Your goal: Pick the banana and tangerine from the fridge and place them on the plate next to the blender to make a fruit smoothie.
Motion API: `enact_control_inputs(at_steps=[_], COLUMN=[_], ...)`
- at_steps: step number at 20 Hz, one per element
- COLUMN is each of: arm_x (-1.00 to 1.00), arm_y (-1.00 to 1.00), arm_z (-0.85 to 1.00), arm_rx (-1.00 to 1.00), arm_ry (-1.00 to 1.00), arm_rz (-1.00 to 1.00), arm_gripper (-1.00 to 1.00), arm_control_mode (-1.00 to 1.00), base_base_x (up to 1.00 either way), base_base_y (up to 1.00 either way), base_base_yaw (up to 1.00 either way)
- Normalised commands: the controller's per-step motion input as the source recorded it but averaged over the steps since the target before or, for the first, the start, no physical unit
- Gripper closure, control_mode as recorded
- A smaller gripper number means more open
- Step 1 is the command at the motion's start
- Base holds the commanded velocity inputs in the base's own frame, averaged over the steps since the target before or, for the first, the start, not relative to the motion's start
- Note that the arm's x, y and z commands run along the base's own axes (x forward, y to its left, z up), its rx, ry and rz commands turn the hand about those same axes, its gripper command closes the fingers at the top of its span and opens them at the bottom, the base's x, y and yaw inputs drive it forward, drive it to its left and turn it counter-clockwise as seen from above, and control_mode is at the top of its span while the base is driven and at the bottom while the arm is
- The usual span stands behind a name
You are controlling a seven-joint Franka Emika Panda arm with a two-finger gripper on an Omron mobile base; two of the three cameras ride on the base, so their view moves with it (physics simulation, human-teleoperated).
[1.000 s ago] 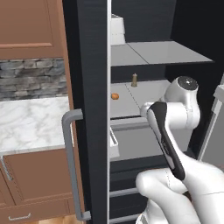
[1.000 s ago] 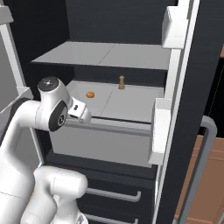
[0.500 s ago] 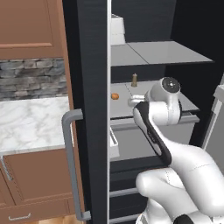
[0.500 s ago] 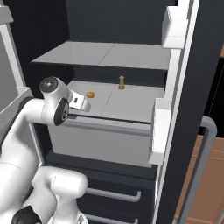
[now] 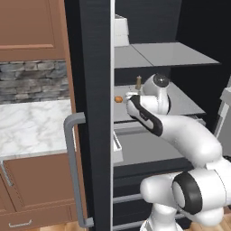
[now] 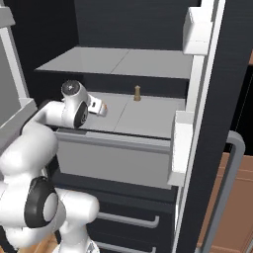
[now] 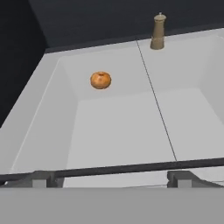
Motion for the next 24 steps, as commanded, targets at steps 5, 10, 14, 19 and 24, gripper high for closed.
enact_control_inputs(at_steps=[5,10,14,19,24], arm_x=[0.47,0.49,0.52,0.64,0.62], arm_y=[0.07,0.19,0.15,0.15,0.10], arm_z=[-0.48,-0.24,-0.26,-0.16,-0.26], arm_rx=[0.00,0.00,0.00,0.00,0.00], arm_ry=[0.03,0.00,0.01,0.01,0.00], arm_rz=[0.04,0.00,0.00,0.00,0.00], arm_gripper=[-1.00,-1.00,-1.00,-1.00,-1.00], arm_control_mode=[-1.00,-1.00,-1.00,-1.00,-1.00], base_base_x=[0.00,0.00,0.00,0.00,0.00], base_base_y=[0.00,0.00,0.00,0.00,0.00], base_base_yaw=[0.00,0.00,0.00,0.00,0.00])
